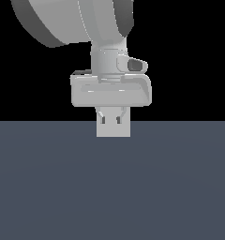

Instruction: Plug the charger into the wall socket.

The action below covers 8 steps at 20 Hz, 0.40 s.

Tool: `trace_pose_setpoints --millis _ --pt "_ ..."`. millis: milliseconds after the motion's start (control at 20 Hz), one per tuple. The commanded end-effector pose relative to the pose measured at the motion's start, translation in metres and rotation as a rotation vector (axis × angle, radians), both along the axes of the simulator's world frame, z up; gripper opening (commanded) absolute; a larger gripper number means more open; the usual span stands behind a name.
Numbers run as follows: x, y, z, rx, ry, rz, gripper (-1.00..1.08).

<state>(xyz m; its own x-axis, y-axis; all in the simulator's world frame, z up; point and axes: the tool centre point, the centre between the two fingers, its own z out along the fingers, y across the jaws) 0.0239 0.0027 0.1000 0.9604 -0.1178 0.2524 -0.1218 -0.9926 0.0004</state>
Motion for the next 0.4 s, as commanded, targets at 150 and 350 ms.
trace_pose_setpoints --millis 150,350 --pt "0.0110 -0.0011 0.0002 0.000 0.000 0.000 -1.00" --pt "0.0119 -0.0010 0.0002 0.000 0.000 0.000 -1.00"
